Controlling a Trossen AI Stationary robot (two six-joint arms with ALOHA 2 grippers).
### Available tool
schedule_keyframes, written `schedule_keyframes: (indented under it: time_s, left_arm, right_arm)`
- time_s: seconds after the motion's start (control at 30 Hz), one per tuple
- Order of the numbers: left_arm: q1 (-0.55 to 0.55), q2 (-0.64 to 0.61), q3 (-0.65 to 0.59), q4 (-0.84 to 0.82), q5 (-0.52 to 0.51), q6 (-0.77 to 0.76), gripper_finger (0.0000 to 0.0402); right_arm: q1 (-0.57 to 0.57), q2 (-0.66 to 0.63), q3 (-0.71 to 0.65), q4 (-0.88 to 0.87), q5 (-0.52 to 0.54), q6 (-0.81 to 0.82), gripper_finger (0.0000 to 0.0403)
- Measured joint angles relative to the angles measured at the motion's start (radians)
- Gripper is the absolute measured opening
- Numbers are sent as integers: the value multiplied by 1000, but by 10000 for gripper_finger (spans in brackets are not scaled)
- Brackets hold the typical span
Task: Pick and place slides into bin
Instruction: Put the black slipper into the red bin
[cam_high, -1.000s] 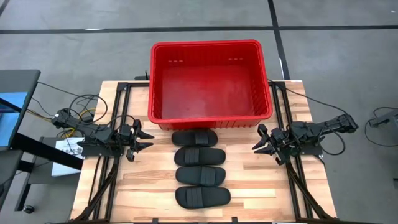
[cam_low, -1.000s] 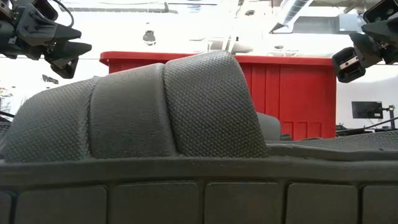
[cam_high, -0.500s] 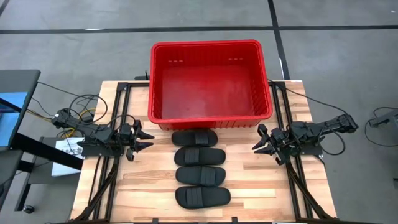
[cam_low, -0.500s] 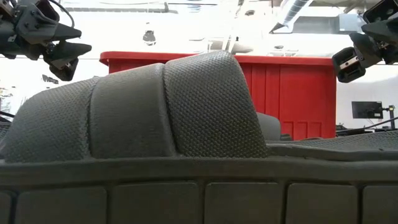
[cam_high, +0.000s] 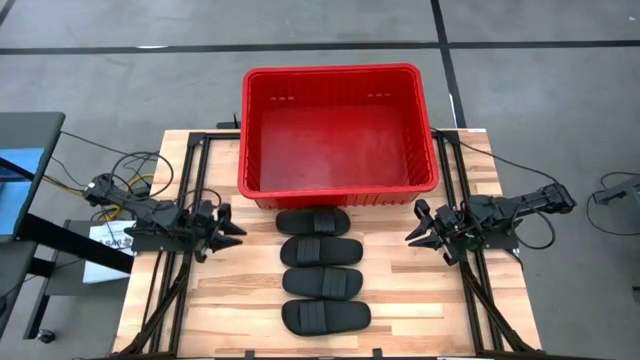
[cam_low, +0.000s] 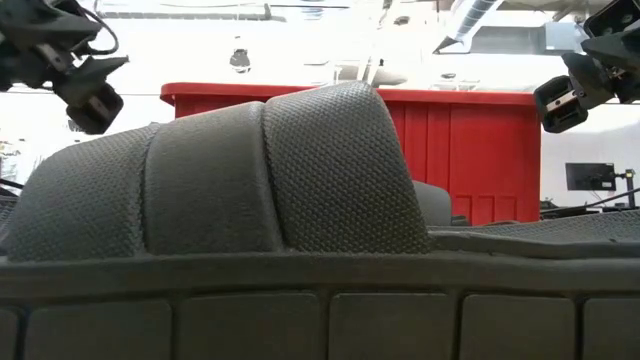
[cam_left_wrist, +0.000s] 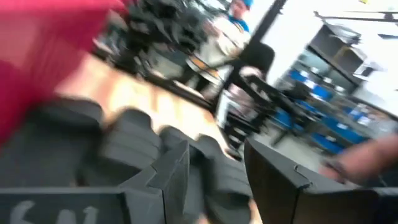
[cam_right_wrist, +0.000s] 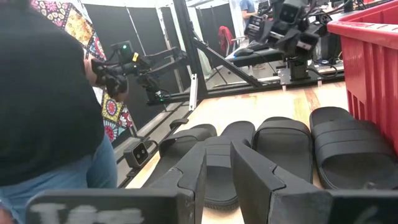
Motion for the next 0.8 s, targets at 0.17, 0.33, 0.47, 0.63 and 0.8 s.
schedule_keyframes:
  time_s: [0.17,0.33,0.47,0.63,0.8]
  left_arm:
    - [-35,41,10,17,35,-65,145]
    - [-72,101,96,24,20,-67,145]
    - [-80,154,182,24,-20,-24,145]
    - [-80,211,283,65,-110,61,145]
    - [-80,277,359,276,-205,259,145]
  right_arm:
    - [0,0,0,0,0,0,65]
    - [0,0,0,0,0,0,65]
    - [0,0,0,0,0,0,65]
    - [0,0,0,0,0,0,65]
    - [0,0,0,0,0,0,65]
